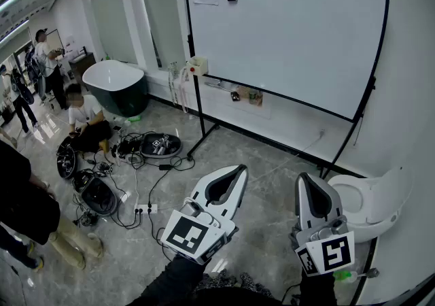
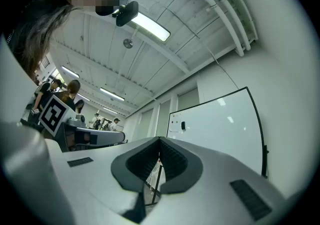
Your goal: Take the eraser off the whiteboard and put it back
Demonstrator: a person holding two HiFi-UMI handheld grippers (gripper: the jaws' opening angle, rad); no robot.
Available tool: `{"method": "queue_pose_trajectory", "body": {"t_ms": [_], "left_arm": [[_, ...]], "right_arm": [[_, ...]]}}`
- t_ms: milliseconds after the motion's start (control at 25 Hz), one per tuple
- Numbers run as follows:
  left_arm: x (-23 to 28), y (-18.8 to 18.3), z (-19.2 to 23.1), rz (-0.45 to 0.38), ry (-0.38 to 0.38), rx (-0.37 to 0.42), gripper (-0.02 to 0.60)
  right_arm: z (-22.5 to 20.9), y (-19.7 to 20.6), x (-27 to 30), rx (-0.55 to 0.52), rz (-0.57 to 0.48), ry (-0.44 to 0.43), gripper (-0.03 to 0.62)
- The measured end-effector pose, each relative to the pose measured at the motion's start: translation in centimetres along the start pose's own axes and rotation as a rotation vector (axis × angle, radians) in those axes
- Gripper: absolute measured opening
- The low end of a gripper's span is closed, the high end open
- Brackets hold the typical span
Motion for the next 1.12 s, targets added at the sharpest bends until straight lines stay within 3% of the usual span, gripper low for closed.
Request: {"method": "queue_pose_trajectory", "body": {"t_ms": [160, 400, 600, 880, 1120], "left_arm": [[0.4, -0.3, -0.6, -0.053, 0.009, -0.019, 0.006], [0.6, -0.3, 0.7, -0.033, -0.02, -0.004, 0.006], [1.0, -0.2, 2.5, -0.065, -0.026, -0.02, 0.006], [2.5, 1.3, 7.4, -0.071, -0.02, -0.044, 0.006], [4.8, 1.8, 14.5, -0.069, -0.023, -0.017, 0.006]], "right_arm": [[-0.5, -0.4, 0.1, -0.015, -0.01, 0.004, 0.008], [-0.1, -0.4, 1.7, -0.025, -0.019, -0.023, 0.008], [0.4, 0.1, 3.8, -0.029, -0.021, -0.042, 0.008], [1.2, 2.5, 8.2, -0.037, -0.006, -0.028, 0.008], [1.5, 4.1, 15.4, -0.053, -0.009, -0.008, 0.008]]}}
Point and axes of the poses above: the fingertips, and each gripper's own axes: x forward along the fingers, z to its left, y out of its underside, the point moved 1 cm from there along -x, backward along the fingers, and after that the axes turned 2 degrees about -x, right-handed, at the moved point
